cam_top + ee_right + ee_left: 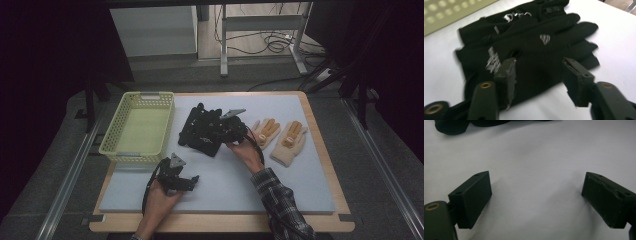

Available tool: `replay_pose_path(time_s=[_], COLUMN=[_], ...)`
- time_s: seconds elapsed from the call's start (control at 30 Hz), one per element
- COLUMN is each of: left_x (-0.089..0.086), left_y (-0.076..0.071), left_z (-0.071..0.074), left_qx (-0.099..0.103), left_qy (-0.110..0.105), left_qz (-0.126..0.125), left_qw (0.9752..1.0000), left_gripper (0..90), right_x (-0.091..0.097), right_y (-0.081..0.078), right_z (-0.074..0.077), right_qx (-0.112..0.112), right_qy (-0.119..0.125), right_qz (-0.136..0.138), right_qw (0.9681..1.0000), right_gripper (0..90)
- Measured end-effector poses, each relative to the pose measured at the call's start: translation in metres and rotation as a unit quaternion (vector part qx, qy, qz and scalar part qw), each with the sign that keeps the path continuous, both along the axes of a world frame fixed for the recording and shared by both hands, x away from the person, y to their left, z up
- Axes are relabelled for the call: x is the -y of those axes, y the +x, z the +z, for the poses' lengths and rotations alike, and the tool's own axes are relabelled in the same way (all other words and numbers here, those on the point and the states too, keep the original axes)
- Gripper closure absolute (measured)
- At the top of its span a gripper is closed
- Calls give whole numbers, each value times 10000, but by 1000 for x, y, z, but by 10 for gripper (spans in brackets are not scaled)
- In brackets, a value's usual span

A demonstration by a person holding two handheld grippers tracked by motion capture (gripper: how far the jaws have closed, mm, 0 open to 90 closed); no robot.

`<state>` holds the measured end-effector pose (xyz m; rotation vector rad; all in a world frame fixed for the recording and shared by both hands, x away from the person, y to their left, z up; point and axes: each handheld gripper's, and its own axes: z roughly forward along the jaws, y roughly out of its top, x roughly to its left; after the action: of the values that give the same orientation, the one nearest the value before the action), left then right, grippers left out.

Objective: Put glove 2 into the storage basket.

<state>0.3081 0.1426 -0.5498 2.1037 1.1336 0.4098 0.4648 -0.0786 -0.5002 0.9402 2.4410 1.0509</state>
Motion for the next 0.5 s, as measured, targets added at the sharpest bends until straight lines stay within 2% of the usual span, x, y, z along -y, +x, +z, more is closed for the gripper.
replay_pose_path(time_s=[0.03, 0.07, 0.1, 0.13, 0.17, 0.2, 0.23, 0.27, 0.3, 0.33, 0.37, 0.4, 0.43, 0.47, 0.5], left_x=[0, 0, 0, 0, 0, 0, 0, 0, 0, 0, 0, 0, 0, 0, 0], left_y=[0, 0, 0, 0, 0, 0, 0, 0, 0, 0, 0, 0, 0, 0, 0], left_z=[0, 0, 0, 0, 0, 0, 0, 0, 0, 0, 0, 0, 0, 0, 0], left_qx=[0, 2, 2, 4, 4, -1, -1, -2, -3, -5, -6, -9, -9, -2, -2], left_qy=[0, -5, -5, -23, -23, -8, -8, -6, -7, -7, -7, -9, -9, 0, 0], left_qz=[0, 0, 0, 10, 10, -7, -7, -9, -10, -12, -13, -17, -17, -29, -29], left_qw=[10000, 10000, 10000, 10000, 10000, 10000, 10000, 10000, 10000, 10000, 10000, 10000, 10000, 10000, 10000], left_gripper=[93, 92, 92, 92, 92, 91, 91, 91, 91, 90, 90, 89, 88, 88, 88], right_x=[0, -9, -9, -17, -17, -26, -26, -30, -33, -34, -35, -36, -36, -37, -37], right_y=[0, 12, 12, 22, 22, 29, 29, 33, 33, 32, 32, 30, 30, 27, 27], right_z=[0, -4, -4, -8, -8, -14, -14, -19, -22, -21, -21, -19, -19, -17, -17], right_qx=[0, -59, -59, -124, -124, -258, -258, -287, -245, -229, -326, -274, -274, -217, -217], right_qy=[0, 34, 34, 5, 5, -207, -207, -424, -510, -507, -433, -513, -513, -713, -713], right_qz=[0, -9, -9, -22, -22, -16, -16, 33, 97, 121, 207, 229, 229, 287, 287], right_qw=[10000, 10000, 10000, 9999, 9999, 9995, 9995, 9987, 9984, 9984, 9983, 9980, 9980, 9968, 9968], right_gripper=[428, 408, 408, 402, 402, 437, 437, 478, 531, 646, 725, 861, 861, 890, 890])
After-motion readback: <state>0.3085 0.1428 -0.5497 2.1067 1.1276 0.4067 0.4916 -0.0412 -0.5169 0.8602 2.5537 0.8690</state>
